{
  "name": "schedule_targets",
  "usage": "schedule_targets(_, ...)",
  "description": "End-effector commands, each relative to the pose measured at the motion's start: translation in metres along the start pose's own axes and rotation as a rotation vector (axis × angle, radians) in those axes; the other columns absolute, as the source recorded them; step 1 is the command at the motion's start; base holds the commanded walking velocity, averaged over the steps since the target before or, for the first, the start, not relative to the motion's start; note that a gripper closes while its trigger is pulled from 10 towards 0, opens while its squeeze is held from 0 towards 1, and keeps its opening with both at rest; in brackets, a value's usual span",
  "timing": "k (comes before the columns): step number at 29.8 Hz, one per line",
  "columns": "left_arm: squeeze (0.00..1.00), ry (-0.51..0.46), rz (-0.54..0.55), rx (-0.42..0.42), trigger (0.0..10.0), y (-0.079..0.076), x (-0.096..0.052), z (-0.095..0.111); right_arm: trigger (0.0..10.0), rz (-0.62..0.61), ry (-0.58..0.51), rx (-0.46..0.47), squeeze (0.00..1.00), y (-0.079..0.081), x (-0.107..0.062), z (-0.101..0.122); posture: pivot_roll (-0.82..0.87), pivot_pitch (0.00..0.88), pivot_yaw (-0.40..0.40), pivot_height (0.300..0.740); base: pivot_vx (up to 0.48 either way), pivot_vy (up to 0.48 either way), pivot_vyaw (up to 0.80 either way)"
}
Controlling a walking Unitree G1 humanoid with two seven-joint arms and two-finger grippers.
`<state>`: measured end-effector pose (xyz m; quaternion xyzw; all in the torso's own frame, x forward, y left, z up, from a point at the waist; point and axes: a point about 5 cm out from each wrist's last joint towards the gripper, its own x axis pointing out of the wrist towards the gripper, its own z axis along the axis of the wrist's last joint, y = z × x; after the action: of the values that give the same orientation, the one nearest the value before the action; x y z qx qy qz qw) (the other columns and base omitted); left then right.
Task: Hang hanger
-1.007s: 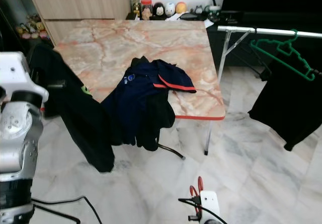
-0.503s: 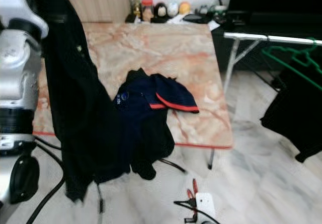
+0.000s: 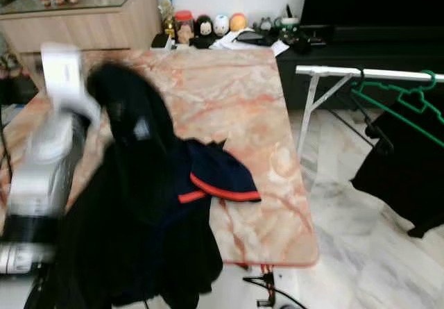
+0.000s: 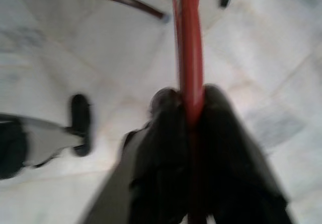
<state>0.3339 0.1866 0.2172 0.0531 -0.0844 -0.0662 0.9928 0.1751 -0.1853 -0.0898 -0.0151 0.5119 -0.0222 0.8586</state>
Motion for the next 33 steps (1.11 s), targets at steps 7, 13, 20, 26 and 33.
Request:
schedule_targets(7, 0.00, 0.090, -0.061, 0.025, 10.0, -0.007, -0.041, -0.011, 10.0, 0.014, 0.030, 0.002, 0.00, 0.003, -0.001, -0.009, 0.01, 0.000, 0.047, 0.740, 0.000, 0.000, 0.00)
schedule_targets(13, 0.00, 0.122, -0.080, 0.014, 10.0, -0.012, -0.052, -0.012, 10.0, 0.016, 0.031, -0.005, 0.00, 0.003, -0.001, -0.009, 0.01, 0.000, 0.047, 0.740, 0.000, 0.000, 0.00)
schedule_targets(20, 1.00, 0.204, -0.169, -0.014, 10.0, -0.041, -0.077, -0.033, 10.0, 0.016, 0.029, 0.000, 0.00, 0.004, -0.001, -0.010, 0.00, 0.000, 0.067, 0.740, 0.000, 0.000, 0.00)
schedule_targets(26, 1.00, 0.250, -0.267, 0.029, 10.0, -0.043, -0.086, -0.033, 10.0, 0.017, 0.028, 0.002, 0.00, 0.004, -0.001, -0.009, 0.00, 0.000, 0.068, 0.740, 0.000, 0.000, 0.00)
schedule_targets(33, 1.00, 0.304, -0.255, 0.100, 10.0, -0.033, -0.098, -0.042, 10.0, 0.012, 0.026, 0.006, 0.00, 0.003, 0.000, -0.008, 0.01, 0.000, 0.061, 0.740, 0.000, 0.000, 0.00)
